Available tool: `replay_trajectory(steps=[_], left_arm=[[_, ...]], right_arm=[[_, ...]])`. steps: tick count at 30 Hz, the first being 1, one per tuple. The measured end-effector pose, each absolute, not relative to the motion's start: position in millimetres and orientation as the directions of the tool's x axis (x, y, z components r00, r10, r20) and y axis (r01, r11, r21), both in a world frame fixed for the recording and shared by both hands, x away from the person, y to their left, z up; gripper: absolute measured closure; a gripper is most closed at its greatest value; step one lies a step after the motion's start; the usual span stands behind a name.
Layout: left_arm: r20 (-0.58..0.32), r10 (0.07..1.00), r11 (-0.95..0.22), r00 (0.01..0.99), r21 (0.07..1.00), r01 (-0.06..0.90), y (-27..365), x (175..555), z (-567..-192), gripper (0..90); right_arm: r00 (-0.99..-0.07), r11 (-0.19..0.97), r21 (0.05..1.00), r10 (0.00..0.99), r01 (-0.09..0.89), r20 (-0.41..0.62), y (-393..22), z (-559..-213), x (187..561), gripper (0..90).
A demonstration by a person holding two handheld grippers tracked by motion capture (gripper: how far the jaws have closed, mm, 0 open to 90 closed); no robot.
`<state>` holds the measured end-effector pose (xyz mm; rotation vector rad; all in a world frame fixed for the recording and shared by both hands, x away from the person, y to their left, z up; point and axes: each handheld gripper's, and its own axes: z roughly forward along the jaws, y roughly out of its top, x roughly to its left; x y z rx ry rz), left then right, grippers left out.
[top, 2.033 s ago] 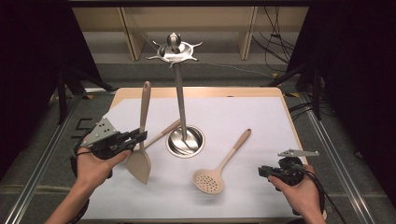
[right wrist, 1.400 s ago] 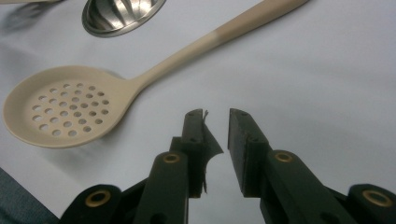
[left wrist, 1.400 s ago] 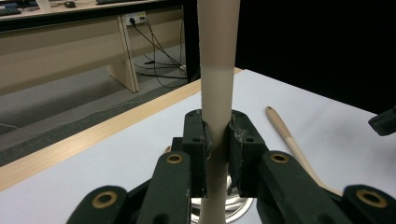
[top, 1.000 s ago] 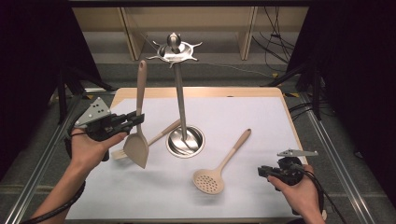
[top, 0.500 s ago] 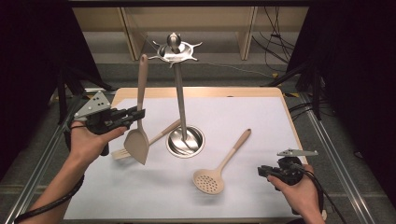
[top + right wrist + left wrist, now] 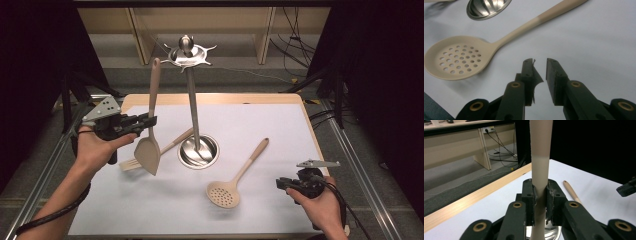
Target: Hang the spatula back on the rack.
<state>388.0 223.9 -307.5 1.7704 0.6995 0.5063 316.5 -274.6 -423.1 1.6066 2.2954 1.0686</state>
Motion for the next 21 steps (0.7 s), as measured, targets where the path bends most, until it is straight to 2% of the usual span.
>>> replay_trajectory(steps=[4, 5, 7, 8, 12, 13, 16, 17, 21], left_arm=[[-0.009, 0.673, -0.219, 0.740, 0.953, 0.210, 223, 390, -308, 78.0], [-0.003, 0.669, -0.227, 0.743, 0.952, 0.208, 223, 391, -307, 78.0], [-0.002, 0.663, -0.232, 0.749, 0.950, 0.208, 221, 390, -307, 78.0], [0.004, 0.659, -0.238, 0.752, 0.950, 0.203, 220, 390, -307, 77.9], [-0.002, 0.646, -0.238, 0.763, 0.950, 0.204, 216, 390, -308, 77.9], [-0.002, 0.651, -0.241, 0.759, 0.948, 0.208, 215, 390, -308, 77.9], [-0.001, 0.650, -0.241, 0.760, 0.948, 0.207, 212, 393, -309, 77.9], [-0.003, 0.650, -0.243, 0.760, 0.947, 0.212, 211, 393, -310, 77.9], [-0.009, 0.650, -0.239, 0.760, 0.947, 0.216, 208, 395, -312, 77.8]], right_arm=[[-0.419, 0.176, 0.619, 0.866, 0.765, 0.271, -275, -423, 316, 76.8], [-0.435, 0.206, 0.630, 0.870, 0.749, 0.233, -276, -424, 317, 76.8], [-0.417, 0.184, 0.617, 0.871, 0.765, 0.258, -275, -423, 316, 76.8], [-0.415, 0.156, 0.652, 0.871, 0.742, 0.264, -273, -427, 317, 76.9], [-0.410, 0.155, 0.644, 0.873, 0.749, 0.266, -273, -425, 316, 76.9], [-0.417, 0.178, 0.617, 0.869, 0.767, 0.267, -275, -423, 316, 76.9], [-0.417, 0.194, 0.620, 0.878, 0.760, 0.236, -276, -422, 316, 76.9], [-0.407, 0.173, 0.614, 0.874, 0.771, 0.265, -275, -423, 315, 76.9], [-0.415, 0.180, 0.623, 0.873, 0.762, 0.255, -276, -423, 316, 76.9]])
